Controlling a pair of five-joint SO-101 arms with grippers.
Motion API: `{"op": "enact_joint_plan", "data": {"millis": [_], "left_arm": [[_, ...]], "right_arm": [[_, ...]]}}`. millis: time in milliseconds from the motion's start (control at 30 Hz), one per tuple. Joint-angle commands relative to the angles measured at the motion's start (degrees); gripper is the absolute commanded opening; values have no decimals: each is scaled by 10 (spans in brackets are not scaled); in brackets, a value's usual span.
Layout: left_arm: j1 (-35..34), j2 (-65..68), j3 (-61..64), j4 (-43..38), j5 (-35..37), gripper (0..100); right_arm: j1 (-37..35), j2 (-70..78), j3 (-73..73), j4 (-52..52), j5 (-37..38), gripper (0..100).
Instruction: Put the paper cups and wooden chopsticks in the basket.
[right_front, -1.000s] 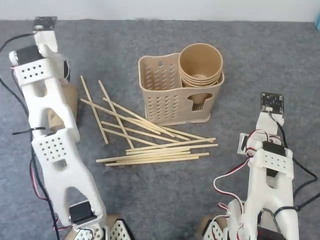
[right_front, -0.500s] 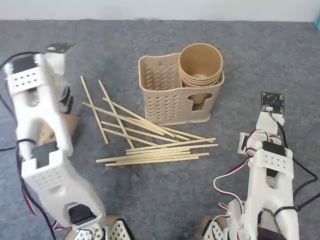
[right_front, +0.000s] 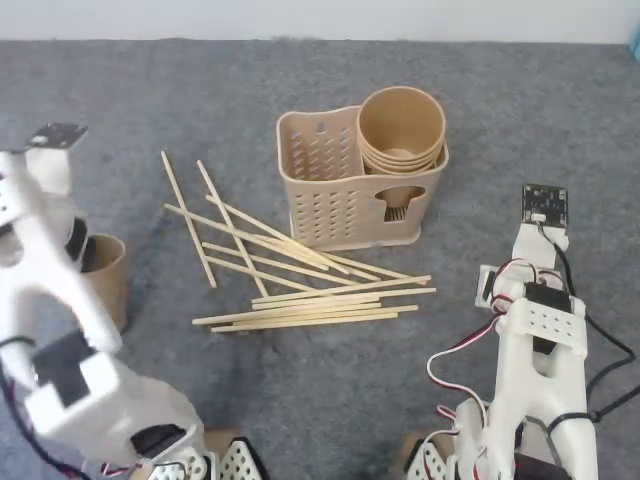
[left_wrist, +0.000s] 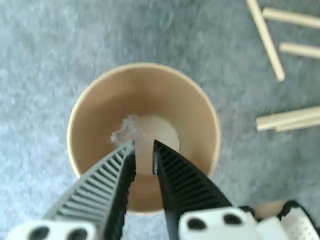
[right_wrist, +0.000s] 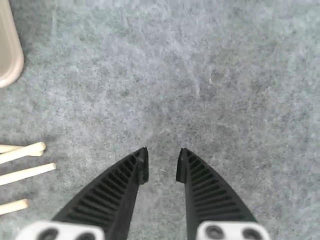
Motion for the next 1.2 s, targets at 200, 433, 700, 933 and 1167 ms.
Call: {"op": "enact_joint_plan", "data": {"millis": [200, 433, 700, 933, 1167], "left_arm": [[-74, -216, 119, 19, -57, 59], [-63, -274, 155, 17, -57, 118], [-48, -305, 160, 17, -55, 209], [1, -309, 333, -98, -56, 209], [13, -310, 444, -262, -10, 125]], "right_arm": [[-4, 0, -4, -10, 11, 108], [-4, 0, -4, -9, 12, 108], [-4, 0, -4, -7, 12, 108], [-4, 0, -4, -6, 12, 108], [-4, 0, -4, -6, 12, 108]]}}
